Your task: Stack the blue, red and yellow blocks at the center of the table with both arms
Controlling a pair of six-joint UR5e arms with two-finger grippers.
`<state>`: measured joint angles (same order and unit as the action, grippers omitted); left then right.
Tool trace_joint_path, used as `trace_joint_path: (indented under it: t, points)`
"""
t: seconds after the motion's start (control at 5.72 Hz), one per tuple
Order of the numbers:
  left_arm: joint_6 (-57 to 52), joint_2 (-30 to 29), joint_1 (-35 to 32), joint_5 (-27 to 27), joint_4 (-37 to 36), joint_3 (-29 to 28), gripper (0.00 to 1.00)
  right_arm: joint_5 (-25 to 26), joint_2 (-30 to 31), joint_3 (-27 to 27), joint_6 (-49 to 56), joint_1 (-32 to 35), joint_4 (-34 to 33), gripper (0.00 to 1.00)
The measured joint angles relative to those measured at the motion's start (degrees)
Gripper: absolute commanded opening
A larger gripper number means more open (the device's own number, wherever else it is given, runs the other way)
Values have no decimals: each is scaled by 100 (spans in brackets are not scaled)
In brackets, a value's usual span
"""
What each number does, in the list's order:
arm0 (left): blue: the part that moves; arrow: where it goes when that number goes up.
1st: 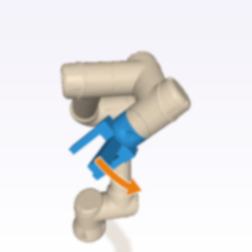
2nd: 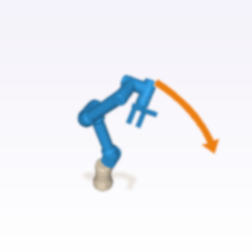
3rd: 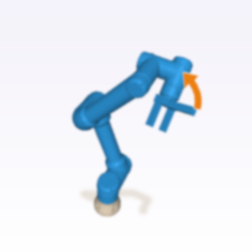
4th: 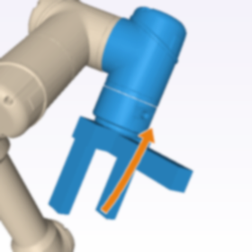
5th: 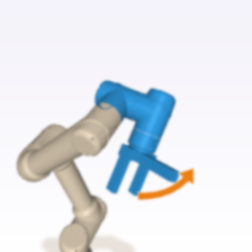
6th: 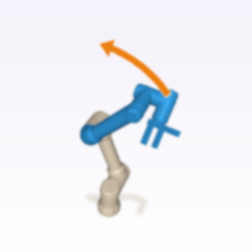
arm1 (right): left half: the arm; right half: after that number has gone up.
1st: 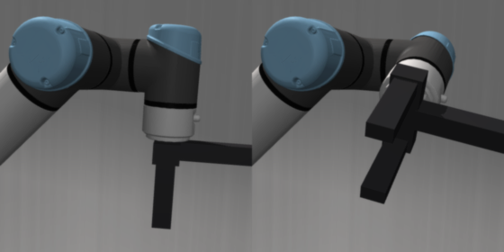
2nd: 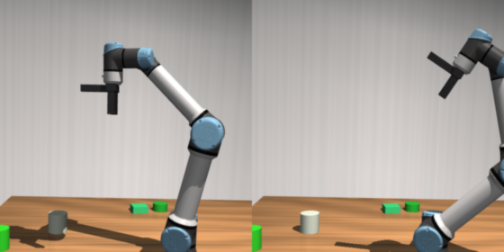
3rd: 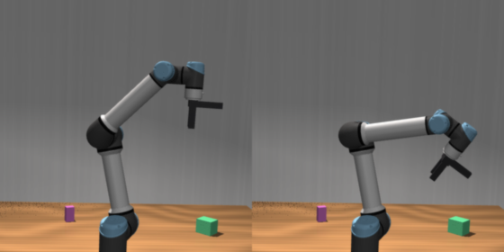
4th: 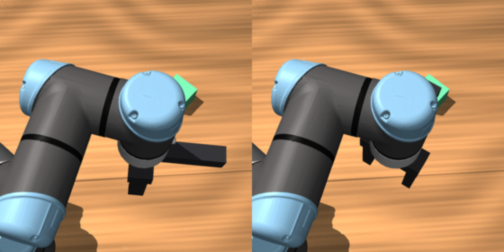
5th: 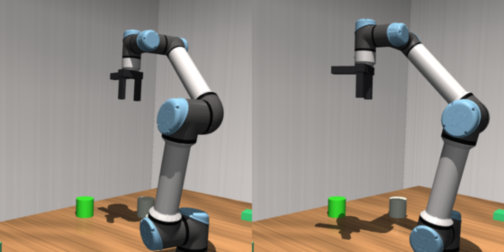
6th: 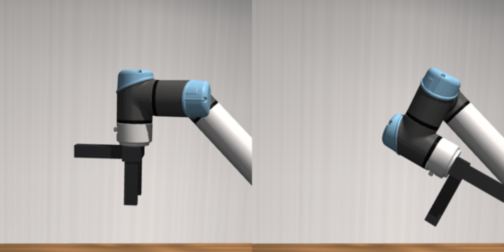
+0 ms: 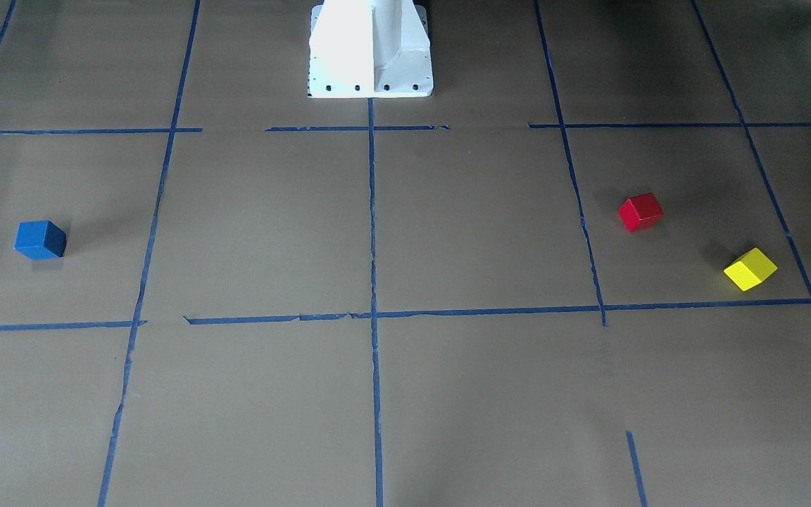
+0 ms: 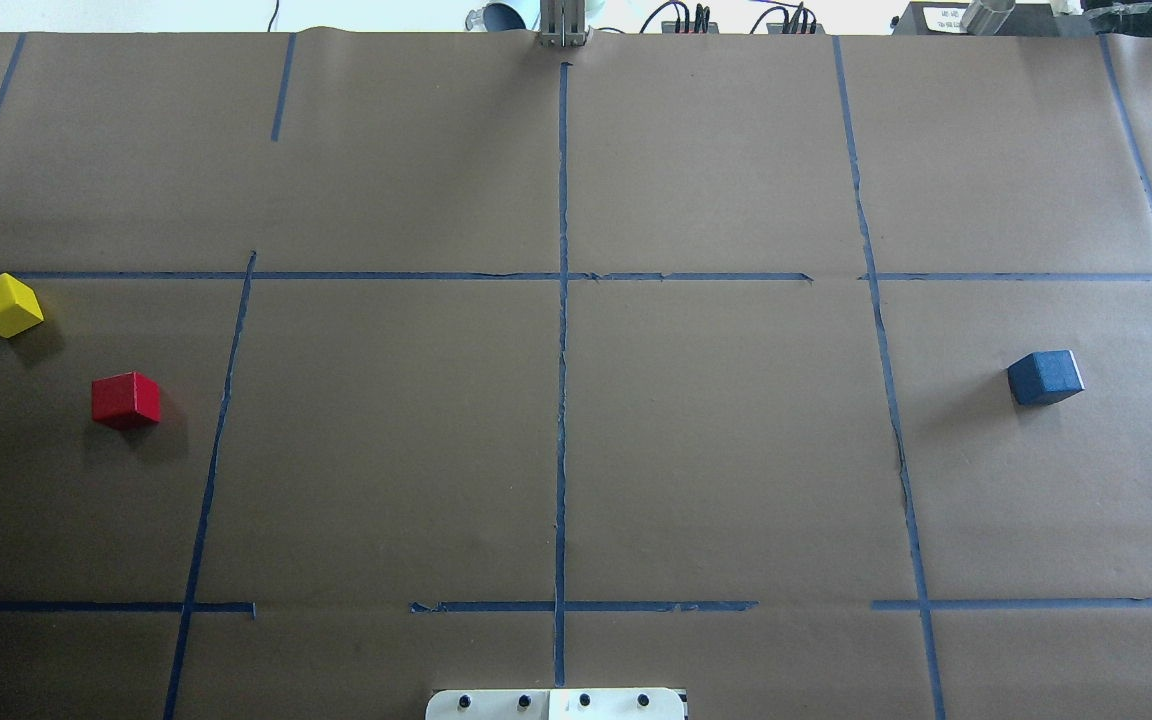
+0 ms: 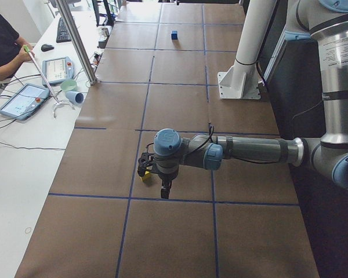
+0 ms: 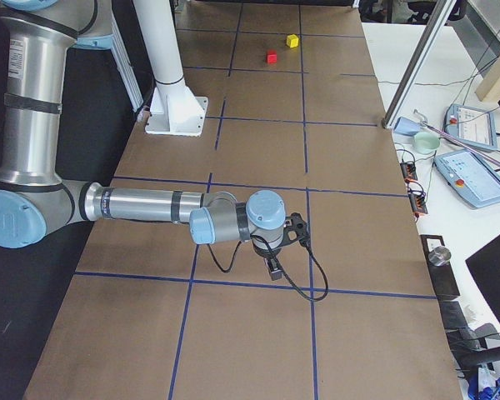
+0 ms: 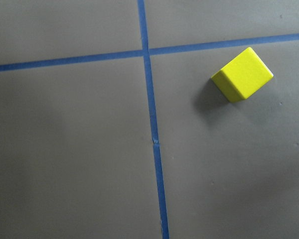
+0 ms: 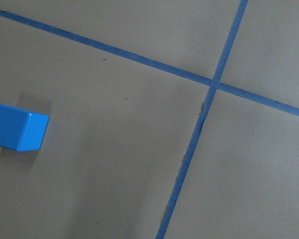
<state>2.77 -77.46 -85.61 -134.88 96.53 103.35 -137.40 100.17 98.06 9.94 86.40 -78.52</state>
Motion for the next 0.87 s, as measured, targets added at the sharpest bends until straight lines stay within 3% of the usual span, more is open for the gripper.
trace_joint_path:
  t: [0.87]
  points:
    - [-336, 18, 28, -125, -373, 271, 100, -22, 11, -315, -33, -13, 20, 100]
